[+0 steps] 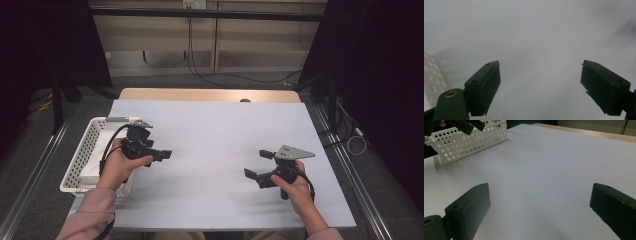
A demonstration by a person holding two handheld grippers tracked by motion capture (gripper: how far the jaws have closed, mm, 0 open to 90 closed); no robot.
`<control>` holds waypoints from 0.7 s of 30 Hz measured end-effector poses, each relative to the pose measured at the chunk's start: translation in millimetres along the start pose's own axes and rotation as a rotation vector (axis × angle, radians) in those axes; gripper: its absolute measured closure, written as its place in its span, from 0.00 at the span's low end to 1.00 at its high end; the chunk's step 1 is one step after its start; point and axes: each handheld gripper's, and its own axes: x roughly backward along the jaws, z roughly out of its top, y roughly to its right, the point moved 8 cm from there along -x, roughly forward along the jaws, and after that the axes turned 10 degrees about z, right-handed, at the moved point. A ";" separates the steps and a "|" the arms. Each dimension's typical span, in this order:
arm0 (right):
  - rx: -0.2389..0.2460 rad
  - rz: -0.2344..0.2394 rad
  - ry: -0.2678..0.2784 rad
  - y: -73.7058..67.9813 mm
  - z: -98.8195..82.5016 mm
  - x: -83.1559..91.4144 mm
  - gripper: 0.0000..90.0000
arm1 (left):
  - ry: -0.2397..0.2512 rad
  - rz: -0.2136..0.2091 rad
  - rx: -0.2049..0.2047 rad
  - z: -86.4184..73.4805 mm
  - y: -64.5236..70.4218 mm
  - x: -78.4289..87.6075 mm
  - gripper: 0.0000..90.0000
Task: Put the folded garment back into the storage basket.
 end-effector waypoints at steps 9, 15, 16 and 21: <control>0.006 0.004 -0.003 -0.9 -0.5 -1.1 0.03 | 0.004 0.000 -0.009 -3.0 6.9 -6.0 0.19; 0.004 0.005 -0.006 -0.9 -1.0 -1.2 0.03 | 0.005 -0.008 0.001 -6.5 11.9 -11.1 0.19; 0.005 0.003 -0.007 -0.8 -1.1 -1.1 0.03 | -0.010 -0.027 -0.011 -8.6 13.0 -10.8 0.19; 0.001 0.006 -0.009 -1.3 -1.7 -1.5 0.03 | -0.003 -0.030 -0.023 -12.5 16.2 -13.1 0.18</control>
